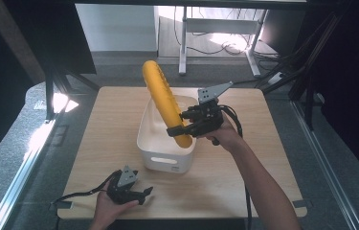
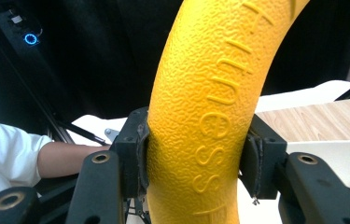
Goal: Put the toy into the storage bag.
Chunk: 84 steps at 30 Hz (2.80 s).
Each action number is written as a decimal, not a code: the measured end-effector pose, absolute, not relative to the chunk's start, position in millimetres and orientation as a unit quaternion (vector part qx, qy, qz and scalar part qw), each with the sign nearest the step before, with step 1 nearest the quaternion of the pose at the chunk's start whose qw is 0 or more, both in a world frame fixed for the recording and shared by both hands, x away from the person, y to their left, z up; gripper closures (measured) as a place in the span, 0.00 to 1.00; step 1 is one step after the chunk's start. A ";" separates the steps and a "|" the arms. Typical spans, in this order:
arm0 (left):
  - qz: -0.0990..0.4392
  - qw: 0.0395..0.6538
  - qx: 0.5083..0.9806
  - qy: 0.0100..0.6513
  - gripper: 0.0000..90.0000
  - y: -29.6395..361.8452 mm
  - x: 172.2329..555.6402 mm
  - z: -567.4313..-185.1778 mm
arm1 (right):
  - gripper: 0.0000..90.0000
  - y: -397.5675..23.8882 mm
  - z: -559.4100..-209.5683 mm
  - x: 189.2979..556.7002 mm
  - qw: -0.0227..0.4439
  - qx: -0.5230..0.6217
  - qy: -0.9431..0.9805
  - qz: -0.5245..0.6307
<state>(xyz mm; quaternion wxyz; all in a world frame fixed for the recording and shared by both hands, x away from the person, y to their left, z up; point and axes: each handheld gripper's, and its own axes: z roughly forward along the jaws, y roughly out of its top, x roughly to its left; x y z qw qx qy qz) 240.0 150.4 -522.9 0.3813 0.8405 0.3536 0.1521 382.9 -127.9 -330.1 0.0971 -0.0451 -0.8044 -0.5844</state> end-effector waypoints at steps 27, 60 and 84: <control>0.151 0.380 0.841 0.353 0.21 150.2 239.7 -523.3 | 0.56 -124.2 -354.9 392.5 0.118 -0.057 -0.811 -0.570; 0.151 0.379 0.842 0.354 0.21 149.8 239.4 -523.7 | 0.52 -126.8 -388.0 402.5 0.117 -0.068 -0.826 -0.547; 0.151 0.380 0.840 0.355 0.20 150.9 237.9 -521.8 | 0.37 -167.7 -372.8 370.0 -0.005 -0.094 -0.799 -0.594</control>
